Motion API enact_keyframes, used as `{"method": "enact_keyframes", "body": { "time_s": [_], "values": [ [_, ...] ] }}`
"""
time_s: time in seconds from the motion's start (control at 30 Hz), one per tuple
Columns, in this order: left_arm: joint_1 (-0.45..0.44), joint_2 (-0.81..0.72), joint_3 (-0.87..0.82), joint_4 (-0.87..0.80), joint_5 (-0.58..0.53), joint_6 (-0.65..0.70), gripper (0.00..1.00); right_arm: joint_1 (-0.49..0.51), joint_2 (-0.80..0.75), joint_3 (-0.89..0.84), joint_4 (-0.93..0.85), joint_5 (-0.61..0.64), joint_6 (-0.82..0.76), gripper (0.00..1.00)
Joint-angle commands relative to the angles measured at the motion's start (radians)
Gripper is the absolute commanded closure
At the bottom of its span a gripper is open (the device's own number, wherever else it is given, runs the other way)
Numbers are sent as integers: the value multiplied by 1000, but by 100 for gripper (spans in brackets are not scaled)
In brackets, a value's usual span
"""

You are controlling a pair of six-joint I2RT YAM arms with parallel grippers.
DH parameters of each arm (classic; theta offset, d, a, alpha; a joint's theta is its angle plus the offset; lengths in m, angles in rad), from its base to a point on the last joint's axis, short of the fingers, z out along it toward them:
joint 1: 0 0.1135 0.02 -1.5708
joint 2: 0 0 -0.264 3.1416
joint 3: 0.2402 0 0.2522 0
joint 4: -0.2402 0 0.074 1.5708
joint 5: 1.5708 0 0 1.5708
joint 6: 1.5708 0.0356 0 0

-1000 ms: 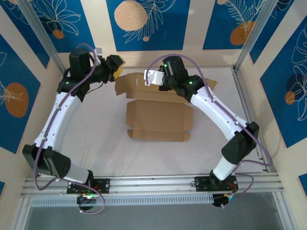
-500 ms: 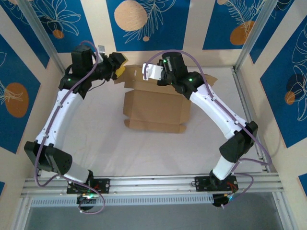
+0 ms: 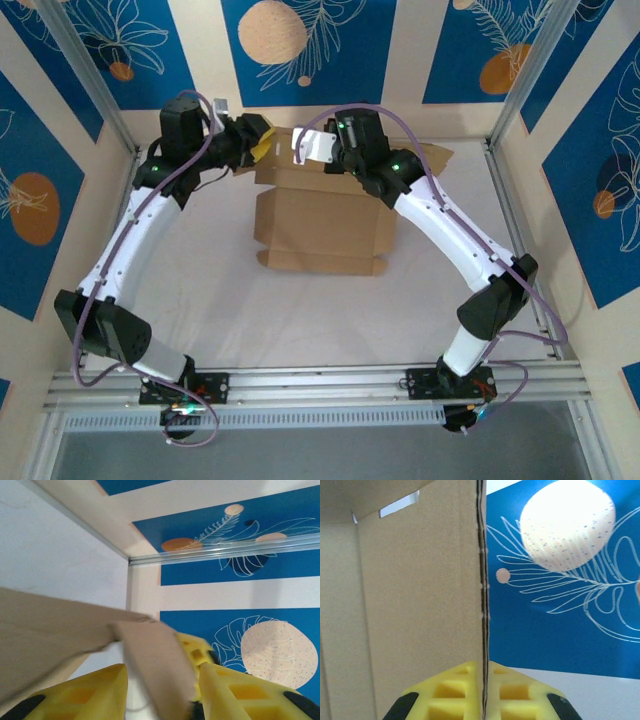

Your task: Fold the paper box

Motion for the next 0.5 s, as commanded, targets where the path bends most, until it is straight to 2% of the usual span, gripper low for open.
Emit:
{"method": "enact_keyframes", "body": {
  "time_s": [0.0, 0.33, 0.47],
  "values": [
    [-8, -36, -30, 42, 19, -20, 60, 2, 0, 46, 90, 50, -13, 100],
    [-35, -65, -115, 81, 10, -37, 68, 1, 17, 84, 138, 82, 1, 100],
    [-31, -54, -63, 36, -9, 5, 69, -1, 4, 105, 155, 81, 13, 100]
  ]
}}
